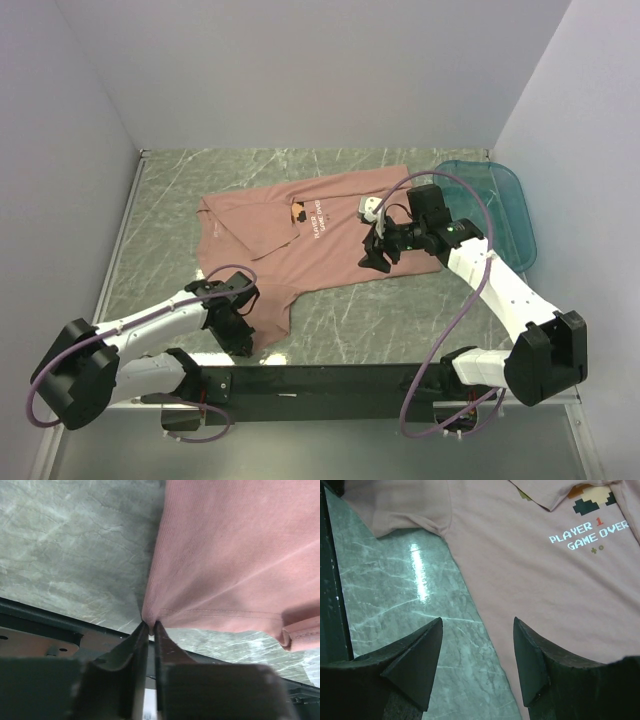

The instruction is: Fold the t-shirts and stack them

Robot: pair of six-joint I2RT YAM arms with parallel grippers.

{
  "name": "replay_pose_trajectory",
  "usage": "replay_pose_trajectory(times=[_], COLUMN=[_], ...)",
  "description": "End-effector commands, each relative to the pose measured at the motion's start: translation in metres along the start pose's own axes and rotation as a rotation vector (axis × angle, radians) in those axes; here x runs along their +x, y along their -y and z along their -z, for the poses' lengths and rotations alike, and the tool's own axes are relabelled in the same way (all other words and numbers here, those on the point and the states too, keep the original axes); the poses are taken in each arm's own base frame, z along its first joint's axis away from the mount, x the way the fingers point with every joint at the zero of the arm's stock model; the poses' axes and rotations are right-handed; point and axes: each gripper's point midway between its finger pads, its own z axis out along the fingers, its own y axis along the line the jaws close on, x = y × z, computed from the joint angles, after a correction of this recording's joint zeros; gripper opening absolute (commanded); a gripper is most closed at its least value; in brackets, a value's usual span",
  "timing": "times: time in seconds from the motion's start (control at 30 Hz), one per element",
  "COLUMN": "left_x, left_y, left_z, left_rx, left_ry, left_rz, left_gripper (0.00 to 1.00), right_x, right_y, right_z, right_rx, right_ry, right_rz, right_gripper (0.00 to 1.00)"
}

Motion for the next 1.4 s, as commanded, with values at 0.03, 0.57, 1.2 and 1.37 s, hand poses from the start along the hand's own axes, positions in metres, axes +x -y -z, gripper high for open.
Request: replay_pose_trajectory(times=[0.03,0.57,1.2,1.37], left_x=[-0.010,-0.039,-0.050,-0.052], left_y=[0.005,0.037,0.030,0.029], left_z=[-0.003,0.043,0.050,0.052], left_rx=[0.043,0.248,0.319,0.330], left_ry=[0.062,0.221,0.244,0.249], left_rz=[-0.002,-0.038,-0.004,0.002], left_gripper=[0.04,0.00,0.00,0.00], right_x=[-0.015,0.148,0.223,0.236], right_y=[0.004,0.029,0.108,0.103], right_z=[0.013,0.100,0.077,0.077], right_rx=[0.014,0.055,0.292,0.274], right_ry=[0.039,-0.617,-1.120,-1.154], right_rz=[0.028,0.244,0.363,0.359], right_gripper=[0.65,0.67,0.61,0.60])
